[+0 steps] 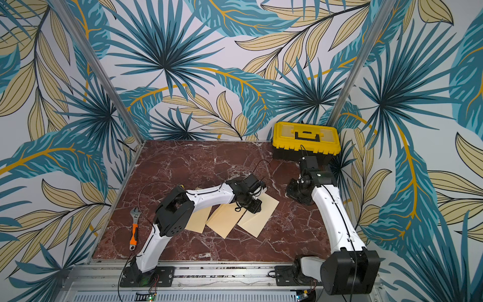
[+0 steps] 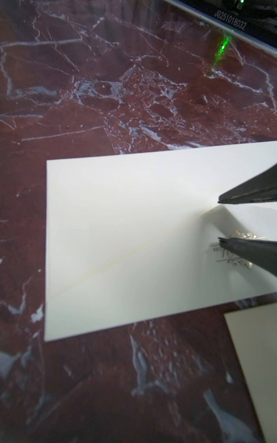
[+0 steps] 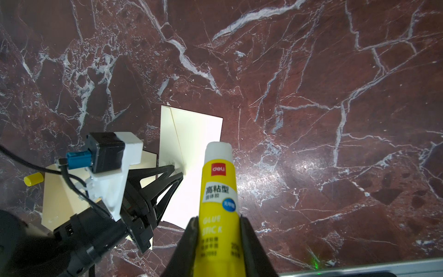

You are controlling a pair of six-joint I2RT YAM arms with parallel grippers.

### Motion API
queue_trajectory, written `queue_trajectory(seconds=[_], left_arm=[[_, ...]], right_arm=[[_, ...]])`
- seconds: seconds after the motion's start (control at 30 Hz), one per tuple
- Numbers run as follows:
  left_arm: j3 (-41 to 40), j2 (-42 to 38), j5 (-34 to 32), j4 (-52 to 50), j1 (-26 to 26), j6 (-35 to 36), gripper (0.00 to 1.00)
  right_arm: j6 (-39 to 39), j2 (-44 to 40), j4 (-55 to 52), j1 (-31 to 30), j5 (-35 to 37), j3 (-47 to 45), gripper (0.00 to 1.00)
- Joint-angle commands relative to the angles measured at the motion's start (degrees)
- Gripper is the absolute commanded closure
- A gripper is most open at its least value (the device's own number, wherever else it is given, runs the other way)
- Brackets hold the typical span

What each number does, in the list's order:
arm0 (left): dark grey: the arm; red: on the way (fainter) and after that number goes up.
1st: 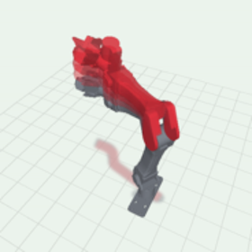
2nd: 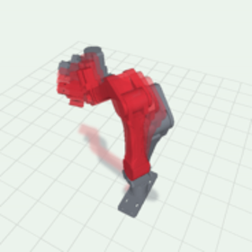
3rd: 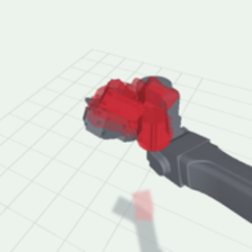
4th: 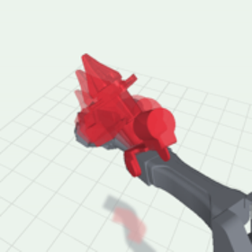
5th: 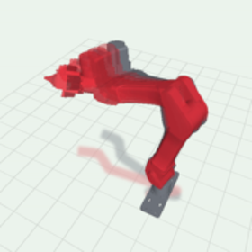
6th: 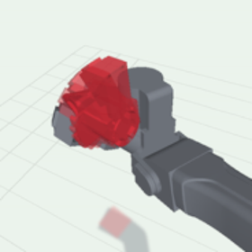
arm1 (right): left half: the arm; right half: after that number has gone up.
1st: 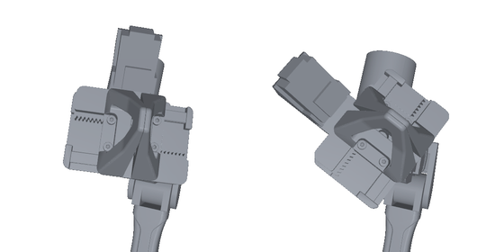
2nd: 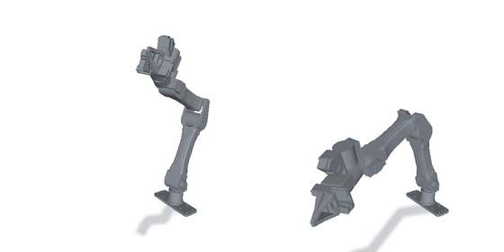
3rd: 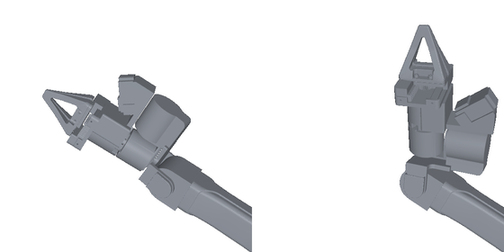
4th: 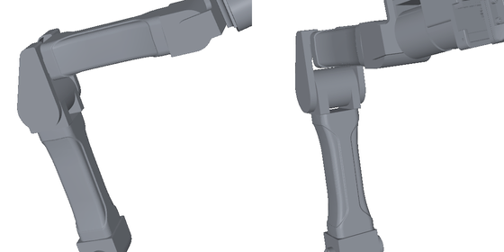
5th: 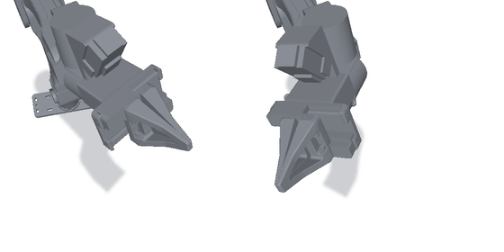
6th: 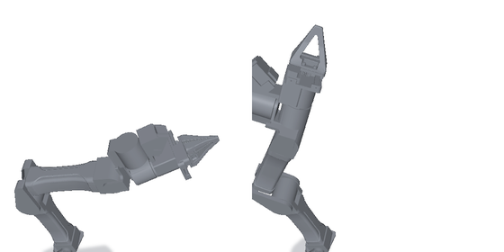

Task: Seal the envelope with a glue stick
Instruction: Seal the envelope at the center of the board.

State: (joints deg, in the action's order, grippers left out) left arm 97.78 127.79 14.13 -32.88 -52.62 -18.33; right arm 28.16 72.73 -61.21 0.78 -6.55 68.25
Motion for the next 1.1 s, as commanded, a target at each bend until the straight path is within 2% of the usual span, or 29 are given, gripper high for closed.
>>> queue_trajectory(seconds=[0.0, 0.27, 0.53, 0.8, 1.07], left_arm=[[1.18, -4.49, -2.85, -3.03, 0.21, 1.41, 0.67], [-1.75, -6.5, -4.6, -3.34, 0.32, 2.35, 0.61], [-3.58, -6.93, -4.06, -2.45, 0.39, 1.86, 0.6], [-6.24, -7.28, -4.9, -3.08, -1.04, 3.77, 0.35], [-9.39, -6.0, -11.4, -0.42, -2.42, 4.29, 0.3]], right_arm=[[-0.58, -0.14, -1.56, 0.36, -1.26, -0.09, 1.0], [-0.5, 0.31, -1.13, 0.28, -2.15, -0.58, 1.0], [-0.48, 0.57, -1.18, 0.28, -2.5, -0.55, 1.0], [-0.23, 1.23, -0.92, 0.19, -3.54, -0.88, 1.0], [0.33, 1.54, -0.92, -0.51, -4.03, -0.93, 1.0]])
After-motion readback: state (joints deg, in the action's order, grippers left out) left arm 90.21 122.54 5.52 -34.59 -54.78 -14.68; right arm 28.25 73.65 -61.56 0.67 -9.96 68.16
